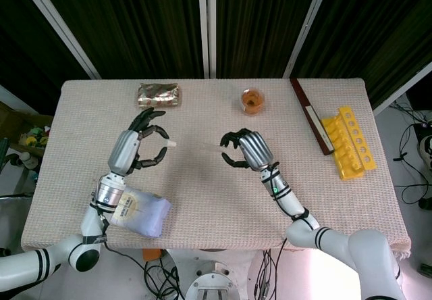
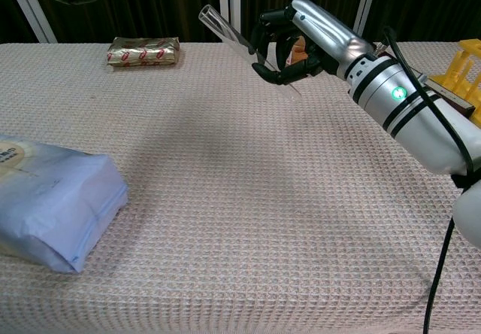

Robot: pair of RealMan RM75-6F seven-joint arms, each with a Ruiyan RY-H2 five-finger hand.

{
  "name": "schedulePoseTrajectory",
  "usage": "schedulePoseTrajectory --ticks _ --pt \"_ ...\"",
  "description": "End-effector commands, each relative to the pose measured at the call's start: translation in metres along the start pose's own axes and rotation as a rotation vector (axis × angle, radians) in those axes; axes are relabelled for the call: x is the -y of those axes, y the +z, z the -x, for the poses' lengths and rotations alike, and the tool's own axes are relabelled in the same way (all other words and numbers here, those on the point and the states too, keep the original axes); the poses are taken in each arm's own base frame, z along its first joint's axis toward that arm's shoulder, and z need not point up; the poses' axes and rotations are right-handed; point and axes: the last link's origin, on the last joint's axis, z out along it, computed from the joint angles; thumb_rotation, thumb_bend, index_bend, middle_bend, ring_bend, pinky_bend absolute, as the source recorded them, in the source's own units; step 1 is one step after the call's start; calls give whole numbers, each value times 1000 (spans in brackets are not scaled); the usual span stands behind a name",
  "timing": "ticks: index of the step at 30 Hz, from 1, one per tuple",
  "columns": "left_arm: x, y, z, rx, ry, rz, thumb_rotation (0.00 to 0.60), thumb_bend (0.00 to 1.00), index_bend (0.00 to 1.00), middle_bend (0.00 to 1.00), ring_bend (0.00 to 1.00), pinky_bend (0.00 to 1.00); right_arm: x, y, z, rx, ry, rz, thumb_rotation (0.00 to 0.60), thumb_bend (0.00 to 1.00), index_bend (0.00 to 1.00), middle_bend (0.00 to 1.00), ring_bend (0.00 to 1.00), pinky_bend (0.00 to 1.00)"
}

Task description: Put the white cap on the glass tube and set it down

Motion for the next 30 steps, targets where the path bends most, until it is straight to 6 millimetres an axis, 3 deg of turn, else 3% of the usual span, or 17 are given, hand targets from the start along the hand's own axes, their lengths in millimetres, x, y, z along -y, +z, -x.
schedulePoseTrajectory --ticks 1,30 --pt "-1 2 4 4 4 1 600 532 550 149 46 99 4 3 3 -5 26 -2 600 675 823 723 582 491" --pt "-8 7 18 28 13 16 600 532 550 150 46 99 28 19 19 13 79 -34 600 678 824 723 582 492"
